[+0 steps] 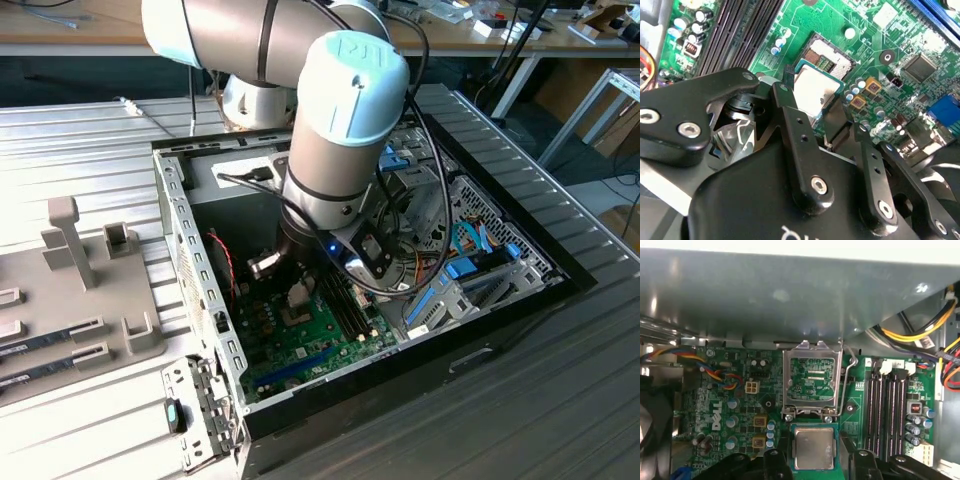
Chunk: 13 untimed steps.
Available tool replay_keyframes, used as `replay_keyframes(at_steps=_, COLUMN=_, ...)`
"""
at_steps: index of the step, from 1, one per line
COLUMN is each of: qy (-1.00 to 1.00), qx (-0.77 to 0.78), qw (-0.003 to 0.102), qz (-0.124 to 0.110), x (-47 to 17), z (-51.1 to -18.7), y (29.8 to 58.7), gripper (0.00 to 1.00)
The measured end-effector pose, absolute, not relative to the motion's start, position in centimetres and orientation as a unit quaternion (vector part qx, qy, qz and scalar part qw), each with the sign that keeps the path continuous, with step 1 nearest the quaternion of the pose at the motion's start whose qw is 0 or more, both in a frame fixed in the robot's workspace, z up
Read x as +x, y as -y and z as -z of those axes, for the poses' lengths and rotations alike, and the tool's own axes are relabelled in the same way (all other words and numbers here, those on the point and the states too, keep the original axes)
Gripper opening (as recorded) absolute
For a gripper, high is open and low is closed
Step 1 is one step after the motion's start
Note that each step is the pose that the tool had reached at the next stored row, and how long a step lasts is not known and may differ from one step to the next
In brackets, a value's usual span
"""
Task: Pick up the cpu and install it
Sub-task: 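Place the cpu into insertion slot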
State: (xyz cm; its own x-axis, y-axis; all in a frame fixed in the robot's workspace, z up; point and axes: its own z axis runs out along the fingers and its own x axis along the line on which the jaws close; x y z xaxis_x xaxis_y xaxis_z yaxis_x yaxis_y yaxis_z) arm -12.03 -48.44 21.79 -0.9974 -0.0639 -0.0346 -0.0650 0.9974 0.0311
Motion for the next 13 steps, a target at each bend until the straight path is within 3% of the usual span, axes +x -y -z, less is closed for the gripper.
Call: replay_keyframes(at_steps=13, qy=-0.999, qx=-0.023, qw=0.017, qz=-0.016, x=-12.1, z=-20.6, y=49.2, gripper=0.47)
